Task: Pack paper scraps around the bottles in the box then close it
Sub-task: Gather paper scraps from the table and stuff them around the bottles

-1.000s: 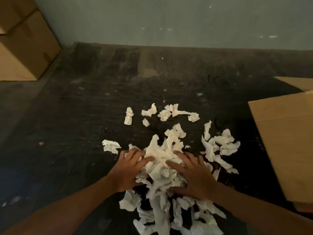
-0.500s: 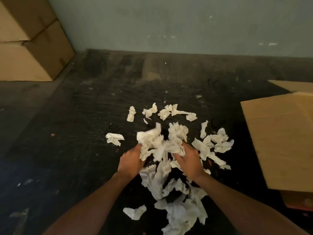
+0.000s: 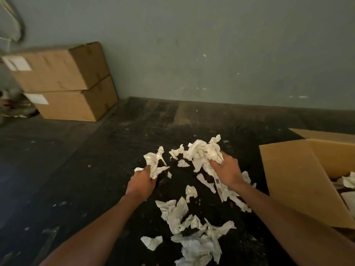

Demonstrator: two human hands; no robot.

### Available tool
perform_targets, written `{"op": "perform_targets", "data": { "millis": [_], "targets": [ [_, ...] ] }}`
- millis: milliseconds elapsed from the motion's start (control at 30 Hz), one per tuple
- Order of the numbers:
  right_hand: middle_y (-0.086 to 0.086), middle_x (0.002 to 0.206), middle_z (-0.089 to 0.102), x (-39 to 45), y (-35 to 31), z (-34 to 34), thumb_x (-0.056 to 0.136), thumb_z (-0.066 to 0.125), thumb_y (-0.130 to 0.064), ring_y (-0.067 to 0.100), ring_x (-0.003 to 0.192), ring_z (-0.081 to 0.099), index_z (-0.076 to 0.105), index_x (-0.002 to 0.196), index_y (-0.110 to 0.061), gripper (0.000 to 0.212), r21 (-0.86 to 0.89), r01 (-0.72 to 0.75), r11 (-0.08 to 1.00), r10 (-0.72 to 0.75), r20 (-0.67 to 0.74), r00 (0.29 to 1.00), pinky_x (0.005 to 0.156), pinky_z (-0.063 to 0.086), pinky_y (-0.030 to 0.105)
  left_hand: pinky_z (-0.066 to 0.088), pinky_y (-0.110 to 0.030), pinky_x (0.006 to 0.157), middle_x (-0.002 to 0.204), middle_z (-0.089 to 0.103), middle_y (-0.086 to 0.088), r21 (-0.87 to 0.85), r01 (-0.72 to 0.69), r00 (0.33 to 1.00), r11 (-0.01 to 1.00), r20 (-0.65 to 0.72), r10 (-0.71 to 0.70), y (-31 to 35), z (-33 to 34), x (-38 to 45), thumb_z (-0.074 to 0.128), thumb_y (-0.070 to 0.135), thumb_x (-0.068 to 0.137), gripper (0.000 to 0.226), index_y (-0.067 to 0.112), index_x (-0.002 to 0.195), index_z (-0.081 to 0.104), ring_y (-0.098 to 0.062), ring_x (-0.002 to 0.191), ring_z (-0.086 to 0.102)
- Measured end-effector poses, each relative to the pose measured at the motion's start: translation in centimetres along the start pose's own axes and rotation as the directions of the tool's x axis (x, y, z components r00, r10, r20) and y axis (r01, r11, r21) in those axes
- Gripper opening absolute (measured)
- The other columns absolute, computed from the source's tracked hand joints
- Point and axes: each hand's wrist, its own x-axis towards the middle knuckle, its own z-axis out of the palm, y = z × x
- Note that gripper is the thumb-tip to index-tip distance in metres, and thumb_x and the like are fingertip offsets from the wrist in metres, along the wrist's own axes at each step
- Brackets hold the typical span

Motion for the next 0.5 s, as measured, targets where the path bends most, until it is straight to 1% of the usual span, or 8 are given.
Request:
{"op": "perform_targets", "data": {
  "millis": [67,100,167,200,267,333,433,500],
  "targets": [
    [0.002,0.112,0.066,-0.6,-1.3,-1.8,0.093,0.061,-0.033,0.025,0.111,0.058,0.058,0.129,-0.019,0.039,-0.025,0.014,1.000,-0.015,-0.039,0.999,0.092,0.048,0.036,0.055,-0.048,0.084,0.106,0.065,-0.011,-0.001,-0.017,1.000,1.000,-0.024,0.017,0.9,-1.8,-0.7,0.052,0.038,0.094,0.033,0.019,0.122,0.052,-0.029,0.097,0.065],
    [0.004,0.115,0.066,-0.9,-1.7,-2.6,0.092,0.060,-0.035,0.027,0.115,0.056,0.057,0.130,-0.019,0.041,-0.036,0.026,0.999,-0.028,-0.056,0.998,0.095,0.046,0.038,0.055,-0.048,0.084,0.105,0.065,-0.011,0.001,-0.027,0.999,1.000,-0.038,0.027,1.2,-2.5,-1.1,0.052,0.039,0.093,0.031,0.019,0.118,0.053,-0.031,0.096,0.065],
    [0.006,0.114,0.067,-1.9,-2.8,-4.3,0.091,0.060,-0.037,0.030,0.113,0.057,0.057,0.130,-0.020,0.042,-0.023,0.057,0.998,-0.059,-0.094,0.994,0.097,0.048,0.045,0.054,-0.049,0.084,0.106,0.065,-0.013,0.005,-0.052,0.996,0.999,-0.067,0.052,2.0,-3.9,-2.2,0.051,0.041,0.092,0.035,0.019,0.120,0.052,-0.034,0.098,0.064],
    [0.006,0.110,0.068,-2.6,-3.4,-5.2,0.091,0.061,-0.036,0.029,0.109,0.060,0.059,0.127,-0.020,0.039,-0.010,0.083,0.997,-0.083,-0.114,0.990,0.094,0.050,0.046,0.054,-0.049,0.084,0.106,0.065,-0.014,-0.003,-0.060,0.995,0.998,-0.079,0.059,2.4,-4.5,-2.9,0.051,0.041,0.093,0.036,0.018,0.120,0.052,-0.035,0.098,0.064],
    [0.002,0.097,0.068,-4.3,-4.4,-6.8,0.093,0.061,-0.030,0.020,0.091,0.064,0.063,0.122,-0.017,0.032,0.025,0.104,0.994,-0.099,-0.150,0.984,0.081,0.052,0.035,0.054,-0.048,0.084,0.105,0.065,-0.013,-0.059,-0.077,0.991,0.995,-0.117,0.070,2.7,-5.5,-4.3,0.050,0.040,0.094,0.034,0.017,0.117,0.054,-0.033,0.096,0.064],
    [-0.001,0.089,0.065,-5.8,-4.7,-8.1,0.094,0.061,-0.026,0.008,0.074,0.059,0.064,0.121,-0.015,0.029,0.020,0.104,0.994,-0.099,-0.177,0.979,0.066,0.046,0.026,0.054,-0.049,0.084,0.104,0.064,-0.012,-0.099,-0.073,0.987,0.992,-0.151,0.057,2.8,-5.9,-5.5,0.051,0.039,0.094,0.031,0.016,0.115,0.055,-0.032,0.096,0.063],
    [0.000,0.082,0.065,-8.1,-4.8,-10.0,0.095,0.059,-0.025,0.008,0.067,0.057,0.065,0.115,-0.013,0.023,0.031,0.104,0.994,-0.096,-0.193,0.977,0.056,0.044,0.024,0.055,-0.048,0.083,0.101,0.064,-0.011,-0.142,-0.090,0.983,0.986,-0.170,0.065,3.6,-6.2,-7.2,0.053,0.037,0.095,0.030,0.015,0.115,0.055,-0.029,0.092,0.063],
    [-0.002,0.075,0.063,-9.3,-4.3,-11.5,0.096,0.058,-0.024,0.007,0.062,0.056,0.065,0.109,-0.015,0.017,0.048,0.083,0.995,-0.072,-0.205,0.976,0.048,0.042,0.017,0.054,-0.049,0.084,0.103,0.064,-0.012,-0.146,-0.105,0.981,0.984,-0.177,0.078,4.7,-6.3,-8.6,0.052,0.037,0.095,0.030,0.015,0.114,0.056,-0.031,0.094,0.063]
  ]
}}
